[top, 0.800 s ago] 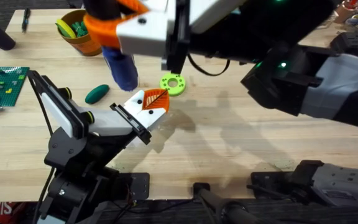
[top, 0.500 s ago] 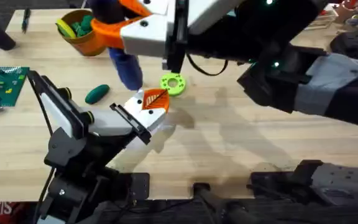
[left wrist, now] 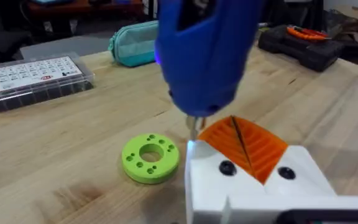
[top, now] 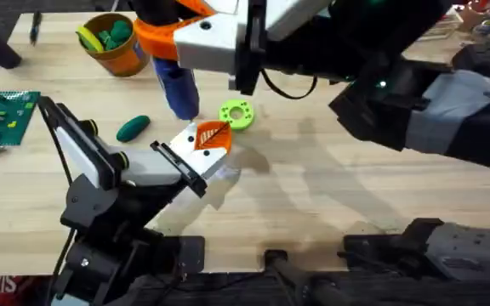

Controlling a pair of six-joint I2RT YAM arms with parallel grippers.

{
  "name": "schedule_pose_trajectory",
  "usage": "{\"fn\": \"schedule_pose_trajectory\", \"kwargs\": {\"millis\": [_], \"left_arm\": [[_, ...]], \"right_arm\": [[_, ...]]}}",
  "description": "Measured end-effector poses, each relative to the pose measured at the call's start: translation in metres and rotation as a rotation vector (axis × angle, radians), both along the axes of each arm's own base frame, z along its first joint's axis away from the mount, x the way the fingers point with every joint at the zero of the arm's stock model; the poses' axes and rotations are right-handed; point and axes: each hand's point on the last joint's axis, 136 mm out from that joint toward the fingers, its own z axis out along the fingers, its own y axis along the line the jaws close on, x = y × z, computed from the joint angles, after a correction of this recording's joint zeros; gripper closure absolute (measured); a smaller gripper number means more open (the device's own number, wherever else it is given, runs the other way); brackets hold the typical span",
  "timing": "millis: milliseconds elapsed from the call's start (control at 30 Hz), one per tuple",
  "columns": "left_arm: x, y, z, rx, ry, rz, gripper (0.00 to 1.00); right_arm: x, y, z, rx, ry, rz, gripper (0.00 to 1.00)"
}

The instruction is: Pick up the gripper from the table and insert it into the empty holder that is missing its gripper. Then pick up a screw, insert it into the mounting hole, and use the screwdriver to tighten it. Finally, clean up the table by picking up the vegetable and placing it into the bucket.

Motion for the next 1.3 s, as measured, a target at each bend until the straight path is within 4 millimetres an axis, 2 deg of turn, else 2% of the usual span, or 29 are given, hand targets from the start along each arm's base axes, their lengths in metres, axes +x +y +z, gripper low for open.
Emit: {"fn": "schedule_pose_trajectory", "kwargs": {"millis": [300,700,1300], "left_arm": [[0.0,0.0,0.0,0.0,0.0,0.0,0.98],[0.0,0.0,0.0,0.0,0.0,0.0,0.98],[0.0,0.0,0.0,0.0,0.0,0.0,0.98]], "right_arm": [[-0.005,-0.014,0.012,0.018,0.069,0.055,0.955],[-0.031,0.0,0.011,0.011,0.07,0.135,0.955],[-0.026,0.005,0.0,-0.014,-0.016,0.113,0.955]]}}
